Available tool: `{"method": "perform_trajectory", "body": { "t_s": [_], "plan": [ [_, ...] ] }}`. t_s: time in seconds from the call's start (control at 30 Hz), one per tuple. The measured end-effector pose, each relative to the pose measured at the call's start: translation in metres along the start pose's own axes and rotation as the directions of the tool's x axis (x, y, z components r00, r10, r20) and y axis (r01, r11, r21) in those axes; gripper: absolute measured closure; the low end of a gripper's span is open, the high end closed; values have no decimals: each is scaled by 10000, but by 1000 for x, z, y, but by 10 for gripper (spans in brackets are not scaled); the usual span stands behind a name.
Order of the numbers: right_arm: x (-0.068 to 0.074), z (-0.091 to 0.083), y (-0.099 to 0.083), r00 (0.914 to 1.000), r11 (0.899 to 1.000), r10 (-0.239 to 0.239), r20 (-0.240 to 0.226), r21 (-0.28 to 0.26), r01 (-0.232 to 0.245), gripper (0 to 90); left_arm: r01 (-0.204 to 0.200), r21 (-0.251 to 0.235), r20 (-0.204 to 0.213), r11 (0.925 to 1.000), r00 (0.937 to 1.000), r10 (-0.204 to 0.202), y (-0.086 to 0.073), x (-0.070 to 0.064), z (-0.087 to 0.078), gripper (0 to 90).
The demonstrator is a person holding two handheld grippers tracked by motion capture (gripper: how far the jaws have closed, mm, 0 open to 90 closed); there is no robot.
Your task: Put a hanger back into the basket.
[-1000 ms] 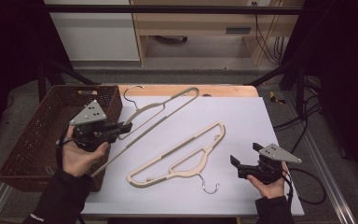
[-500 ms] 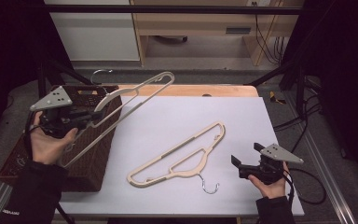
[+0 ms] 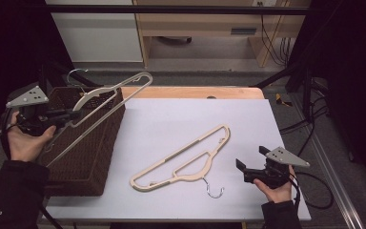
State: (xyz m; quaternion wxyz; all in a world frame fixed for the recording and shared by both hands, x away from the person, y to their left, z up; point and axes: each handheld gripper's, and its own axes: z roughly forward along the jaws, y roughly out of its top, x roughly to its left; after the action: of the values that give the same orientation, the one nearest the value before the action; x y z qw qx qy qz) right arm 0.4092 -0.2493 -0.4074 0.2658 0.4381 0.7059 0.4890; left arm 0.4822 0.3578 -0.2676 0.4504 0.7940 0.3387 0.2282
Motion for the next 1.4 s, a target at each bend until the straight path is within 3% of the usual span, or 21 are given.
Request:
{"method": "perform_trajectory", "body": {
  "t_s": [0.37,0.9,1.03,1.13,1.23,1.4],
  "plan": [
    [0,0,0,10000,10000,63,27,38,-63,38,255,187,-572,9995,9981,-244,-24,37,-10,863],
    [0,1,-1,10000,10000,28,45,85,-28,37,1249,691,-1121,9898,9868,-1167,-67,69,-15,863],
    [1,1,-1,10000,9999,-39,8,120,39,36,1426,1133,-1285,9833,9834,-1278,-77,71,-13,863],
    [1,2,-1,10000,9999,7,39,103,-7,36,1642,1117,-1255,9801,9807,-1500,-84,72,-9,863],
    [1,2,-1,10000,9999,-14,19,134,14,36,1757,1446,-1345,9738,9785,-1566,-89,72,0,862],
    [2,2,-1,10000,9999,-19,12,160,19,36,2183,1805,-1536,9590,9693,-1918,-101,74,12,860]
  ]
}}
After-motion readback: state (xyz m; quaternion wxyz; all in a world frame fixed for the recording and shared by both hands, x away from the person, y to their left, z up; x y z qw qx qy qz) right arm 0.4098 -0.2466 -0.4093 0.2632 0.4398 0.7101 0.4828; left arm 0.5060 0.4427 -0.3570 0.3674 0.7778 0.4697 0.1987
